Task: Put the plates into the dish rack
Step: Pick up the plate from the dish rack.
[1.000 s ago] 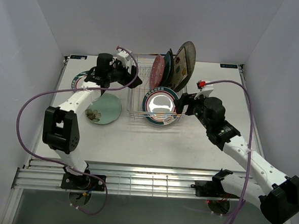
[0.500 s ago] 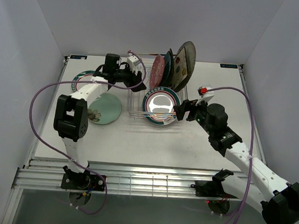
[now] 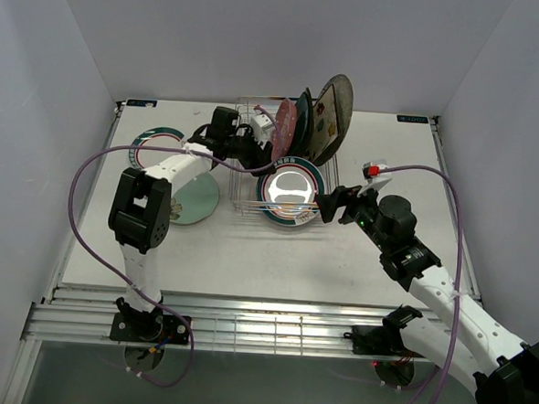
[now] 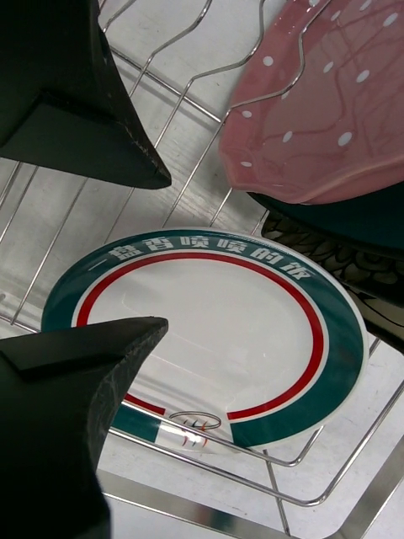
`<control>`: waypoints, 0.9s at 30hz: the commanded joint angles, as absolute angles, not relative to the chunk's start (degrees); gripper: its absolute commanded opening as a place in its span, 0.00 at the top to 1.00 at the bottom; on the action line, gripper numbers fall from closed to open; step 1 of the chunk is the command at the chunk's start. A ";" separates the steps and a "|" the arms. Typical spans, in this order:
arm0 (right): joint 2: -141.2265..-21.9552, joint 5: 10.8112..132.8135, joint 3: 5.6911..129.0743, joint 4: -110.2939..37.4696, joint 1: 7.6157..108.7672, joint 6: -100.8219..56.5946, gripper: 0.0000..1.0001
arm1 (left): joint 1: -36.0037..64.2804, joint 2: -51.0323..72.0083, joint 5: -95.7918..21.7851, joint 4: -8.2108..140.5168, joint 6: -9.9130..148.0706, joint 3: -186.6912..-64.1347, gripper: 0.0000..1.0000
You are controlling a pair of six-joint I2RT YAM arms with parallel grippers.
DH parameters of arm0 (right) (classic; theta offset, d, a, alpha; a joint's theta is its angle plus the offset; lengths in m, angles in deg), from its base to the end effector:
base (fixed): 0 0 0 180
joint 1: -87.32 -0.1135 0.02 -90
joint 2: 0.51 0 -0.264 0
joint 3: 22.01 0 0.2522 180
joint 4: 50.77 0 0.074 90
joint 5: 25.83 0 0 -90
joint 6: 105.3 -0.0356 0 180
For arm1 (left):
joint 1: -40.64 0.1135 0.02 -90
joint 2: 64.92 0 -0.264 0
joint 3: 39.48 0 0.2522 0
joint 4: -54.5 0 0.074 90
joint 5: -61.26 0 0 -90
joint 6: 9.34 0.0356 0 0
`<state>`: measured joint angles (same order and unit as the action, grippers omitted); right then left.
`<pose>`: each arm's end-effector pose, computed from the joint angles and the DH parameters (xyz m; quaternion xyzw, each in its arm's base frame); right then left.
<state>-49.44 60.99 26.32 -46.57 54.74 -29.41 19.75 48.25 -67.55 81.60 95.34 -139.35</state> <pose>0.1763 0.1103 0.3007 -0.0995 0.7293 0.2494 0.6293 0.4095 -0.1802 0.2322 0.3942 0.7727 -0.3226 0.3787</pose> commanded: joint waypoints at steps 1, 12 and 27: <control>-47.89 61.27 25.50 -48.87 55.06 -30.06 0.14 | 18.67 49.16 -64.78 80.65 96.65 -140.61 0.29; -45.95 61.45 24.53 -48.79 55.06 -30.33 0.13 | 17.35 50.22 -59.86 78.80 95.69 -140.08 0.52; -47.53 59.69 25.41 -48.87 55.15 -30.24 0.13 | 17.26 47.59 -61.17 80.12 95.77 -140.17 1.00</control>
<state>-47.12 60.73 24.61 -46.59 54.74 -30.09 17.11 49.62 -67.48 79.24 92.06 -139.68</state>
